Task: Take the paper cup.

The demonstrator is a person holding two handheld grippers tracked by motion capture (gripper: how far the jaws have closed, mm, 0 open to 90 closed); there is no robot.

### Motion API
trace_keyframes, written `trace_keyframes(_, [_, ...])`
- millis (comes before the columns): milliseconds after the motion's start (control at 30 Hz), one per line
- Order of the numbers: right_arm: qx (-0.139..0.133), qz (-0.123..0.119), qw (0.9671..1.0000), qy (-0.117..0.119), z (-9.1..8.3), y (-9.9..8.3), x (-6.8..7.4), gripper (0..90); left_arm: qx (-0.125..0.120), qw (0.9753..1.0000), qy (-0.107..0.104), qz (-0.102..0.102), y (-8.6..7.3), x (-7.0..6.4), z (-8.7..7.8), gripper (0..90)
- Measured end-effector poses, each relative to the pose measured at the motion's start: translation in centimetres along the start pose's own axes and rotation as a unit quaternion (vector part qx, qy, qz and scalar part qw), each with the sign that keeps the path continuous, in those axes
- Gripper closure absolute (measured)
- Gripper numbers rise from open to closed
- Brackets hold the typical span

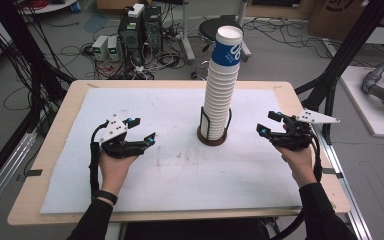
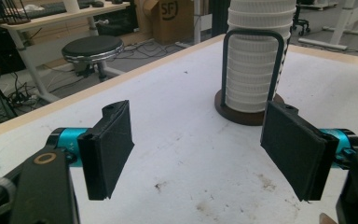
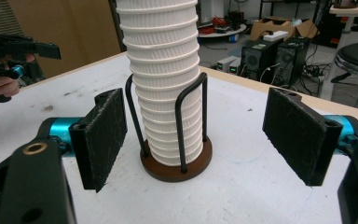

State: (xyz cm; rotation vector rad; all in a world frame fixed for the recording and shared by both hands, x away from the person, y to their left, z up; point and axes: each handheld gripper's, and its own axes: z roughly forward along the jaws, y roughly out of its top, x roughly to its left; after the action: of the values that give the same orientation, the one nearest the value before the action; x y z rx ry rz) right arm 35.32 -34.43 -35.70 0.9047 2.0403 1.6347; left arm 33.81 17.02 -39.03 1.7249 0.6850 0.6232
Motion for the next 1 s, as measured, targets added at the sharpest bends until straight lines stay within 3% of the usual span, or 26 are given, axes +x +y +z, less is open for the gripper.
trace_keyframes(667, [-0.019,0.002,0.9998,0.006,-0.2,0.5,0.2,21.9,0.007,1.0,-0.003,-0.005,-0.2,-0.1,0.2,24.9])
trace_keyframes(1000, [-0.04,-0.018,0.9986,0.031,-0.2,2.7,1.3,23.0,0.007,0.9999,-0.002,-0.007,-0.3,0.0,0.2,24.9])
